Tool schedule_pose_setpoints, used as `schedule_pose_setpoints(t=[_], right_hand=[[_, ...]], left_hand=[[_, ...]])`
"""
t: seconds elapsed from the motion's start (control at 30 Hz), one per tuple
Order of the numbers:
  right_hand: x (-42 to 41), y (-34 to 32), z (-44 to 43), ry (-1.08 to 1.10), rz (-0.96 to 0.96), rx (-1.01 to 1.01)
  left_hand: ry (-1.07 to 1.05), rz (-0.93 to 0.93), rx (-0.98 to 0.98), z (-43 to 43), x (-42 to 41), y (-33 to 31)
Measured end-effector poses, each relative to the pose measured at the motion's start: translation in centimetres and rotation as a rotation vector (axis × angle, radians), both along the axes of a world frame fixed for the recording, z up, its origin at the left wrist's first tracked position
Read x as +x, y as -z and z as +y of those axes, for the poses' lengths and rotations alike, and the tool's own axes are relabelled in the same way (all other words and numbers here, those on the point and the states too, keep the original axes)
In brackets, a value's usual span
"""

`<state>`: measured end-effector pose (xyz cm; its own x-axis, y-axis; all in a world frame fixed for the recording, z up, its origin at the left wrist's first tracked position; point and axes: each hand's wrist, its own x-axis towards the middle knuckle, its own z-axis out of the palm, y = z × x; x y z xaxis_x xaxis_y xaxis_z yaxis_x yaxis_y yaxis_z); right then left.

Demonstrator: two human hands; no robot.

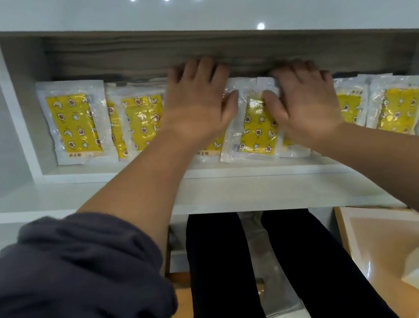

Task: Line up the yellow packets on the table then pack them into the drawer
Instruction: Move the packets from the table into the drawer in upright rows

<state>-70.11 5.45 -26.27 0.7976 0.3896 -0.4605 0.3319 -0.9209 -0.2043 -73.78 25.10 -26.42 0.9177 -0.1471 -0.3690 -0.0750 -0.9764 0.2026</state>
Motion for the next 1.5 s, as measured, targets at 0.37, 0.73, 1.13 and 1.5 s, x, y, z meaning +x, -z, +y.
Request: schedule_pose_setpoints(t=[0.37, 0.73, 1.13, 1.5], right_hand=[[-0.4, 2.7, 0.3, -0.194, -0.099, 0.021], [0.8, -1.3, -2.7, 0.029, -0.058, 0.036], [2.5, 0.8, -10.8, 0.023, -0.058, -0.134], [2.0, 0.4, -11.1, -0.092, -0.052, -0.067]], left_hand=[[0.138, -0.185, 0.021, 0.0, -0.7, 3.0], [-0.002, -0.042, 0.057, -1.0, 0.0, -0.4], [0.174, -0.032, 0.030, -11.0, 1.8, 2.1], [0.231, 0.025, 0.072, -11.1, 1.6, 1.1]])
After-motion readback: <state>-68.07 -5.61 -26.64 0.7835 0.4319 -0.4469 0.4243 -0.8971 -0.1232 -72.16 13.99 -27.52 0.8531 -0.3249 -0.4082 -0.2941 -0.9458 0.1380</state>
